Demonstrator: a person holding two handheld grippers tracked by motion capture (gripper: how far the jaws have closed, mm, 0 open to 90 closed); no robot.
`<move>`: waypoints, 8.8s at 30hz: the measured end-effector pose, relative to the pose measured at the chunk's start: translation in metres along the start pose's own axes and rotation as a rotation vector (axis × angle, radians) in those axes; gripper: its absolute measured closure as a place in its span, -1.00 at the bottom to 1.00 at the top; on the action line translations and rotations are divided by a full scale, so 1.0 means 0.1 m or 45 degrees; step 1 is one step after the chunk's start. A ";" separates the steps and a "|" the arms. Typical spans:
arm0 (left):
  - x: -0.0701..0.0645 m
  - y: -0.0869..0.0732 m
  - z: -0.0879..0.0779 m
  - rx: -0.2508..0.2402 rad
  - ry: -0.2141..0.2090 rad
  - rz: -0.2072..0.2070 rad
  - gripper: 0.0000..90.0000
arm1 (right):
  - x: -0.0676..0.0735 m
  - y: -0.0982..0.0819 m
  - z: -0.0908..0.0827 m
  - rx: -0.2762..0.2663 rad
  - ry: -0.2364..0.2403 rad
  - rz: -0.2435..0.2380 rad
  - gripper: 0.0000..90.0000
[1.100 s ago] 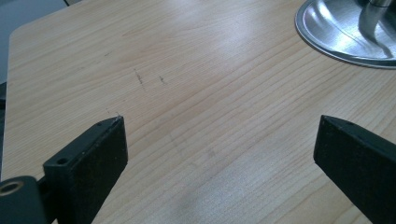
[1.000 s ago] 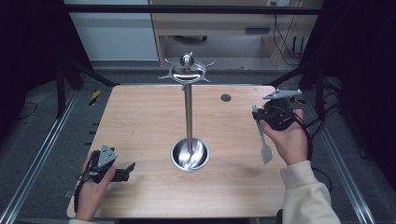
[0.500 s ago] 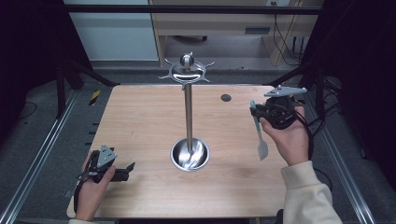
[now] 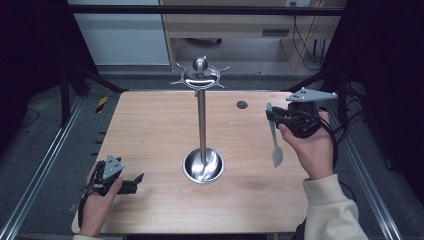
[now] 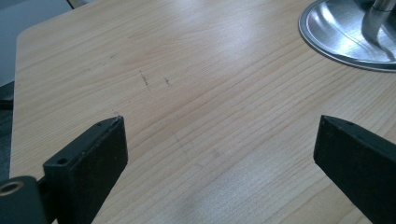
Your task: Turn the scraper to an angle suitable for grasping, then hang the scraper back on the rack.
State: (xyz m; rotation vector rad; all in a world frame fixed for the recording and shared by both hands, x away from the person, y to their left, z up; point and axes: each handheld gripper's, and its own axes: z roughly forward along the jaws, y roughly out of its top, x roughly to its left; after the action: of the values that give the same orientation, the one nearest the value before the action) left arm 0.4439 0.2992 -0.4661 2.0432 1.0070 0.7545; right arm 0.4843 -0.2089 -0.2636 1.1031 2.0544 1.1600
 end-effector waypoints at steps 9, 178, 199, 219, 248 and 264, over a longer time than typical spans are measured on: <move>0.00 0.00 0.00 -0.003 0.007 -0.005 -0.94 | 0.12 0.15 -0.04 -0.080 0.051 -0.030 0.65; -0.01 0.01 -0.01 -0.010 0.003 0.000 -0.94 | 0.90 0.66 -0.16 -0.268 0.233 -0.145 0.16; -0.01 0.01 -0.01 -0.010 0.009 -0.001 -0.94 | 0.41 0.15 -0.28 -0.294 -0.138 -0.098 -0.84; -0.02 0.00 0.00 -0.001 0.005 0.003 -0.94 | 0.10 -0.61 -0.13 -0.050 -0.154 -0.002 -0.79; -0.03 0.00 0.01 0.006 -0.004 0.012 -0.94 | 0.12 -1.10 0.47 0.217 -0.109 0.064 -0.76; -0.03 0.00 0.01 0.012 -0.005 0.013 -0.94 | 0.05 -1.23 0.79 0.274 -0.133 0.090 -0.78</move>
State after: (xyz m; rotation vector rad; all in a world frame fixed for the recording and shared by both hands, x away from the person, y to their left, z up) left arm 0.4434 0.2964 -0.4671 2.0586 1.0004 0.7517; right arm 0.4929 -0.2069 -0.4091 1.3190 2.1101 0.9087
